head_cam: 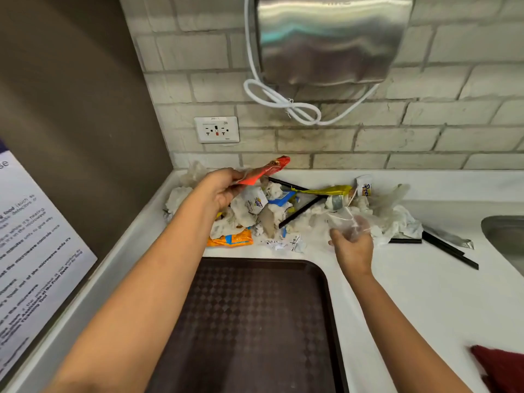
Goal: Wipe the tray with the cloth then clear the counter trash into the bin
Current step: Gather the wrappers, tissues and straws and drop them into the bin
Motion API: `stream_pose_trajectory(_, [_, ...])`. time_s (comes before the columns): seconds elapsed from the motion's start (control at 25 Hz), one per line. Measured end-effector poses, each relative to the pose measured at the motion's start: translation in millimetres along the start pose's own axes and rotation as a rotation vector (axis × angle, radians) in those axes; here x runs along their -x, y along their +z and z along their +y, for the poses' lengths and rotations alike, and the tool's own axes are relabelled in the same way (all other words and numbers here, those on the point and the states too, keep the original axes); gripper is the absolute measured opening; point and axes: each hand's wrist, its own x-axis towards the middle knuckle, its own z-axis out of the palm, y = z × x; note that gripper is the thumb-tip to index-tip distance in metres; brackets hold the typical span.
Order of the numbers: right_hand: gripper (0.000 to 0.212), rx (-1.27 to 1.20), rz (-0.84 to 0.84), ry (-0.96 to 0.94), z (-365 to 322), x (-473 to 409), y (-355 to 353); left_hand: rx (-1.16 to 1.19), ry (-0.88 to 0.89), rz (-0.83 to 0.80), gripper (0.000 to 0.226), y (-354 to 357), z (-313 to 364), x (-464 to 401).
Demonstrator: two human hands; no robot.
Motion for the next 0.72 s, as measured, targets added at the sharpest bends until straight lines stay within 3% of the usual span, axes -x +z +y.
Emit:
stream_pose_trajectory(0.16, [0.023,-0.048,-0.001,0.052,-4.3,7.2,-0.7,-0.020,0.038,-0.014,0.045,-5.4,-15.6,4.7])
stream_pose_trajectory(0.4, [0.043,-0.191,-0.026,-0.025,-4.8,15.9,-6.7,-0.155,0.096,0.011,0.048,-11.8,-35.4,13.7])
stream_pose_trajectory(0.56, [0.031,0.000,0.015,-0.061,-4.5,18.1,-14.7,-0.247,0.104,0.040,0.047,-15.7,-46.0,10.7])
stream_pose_trajectory(0.72, [0.018,0.052,-0.094,0.092,-4.2,18.4,-8.6,-0.195,0.095,-0.037,0.043,-2.9,-58.6,13.9])
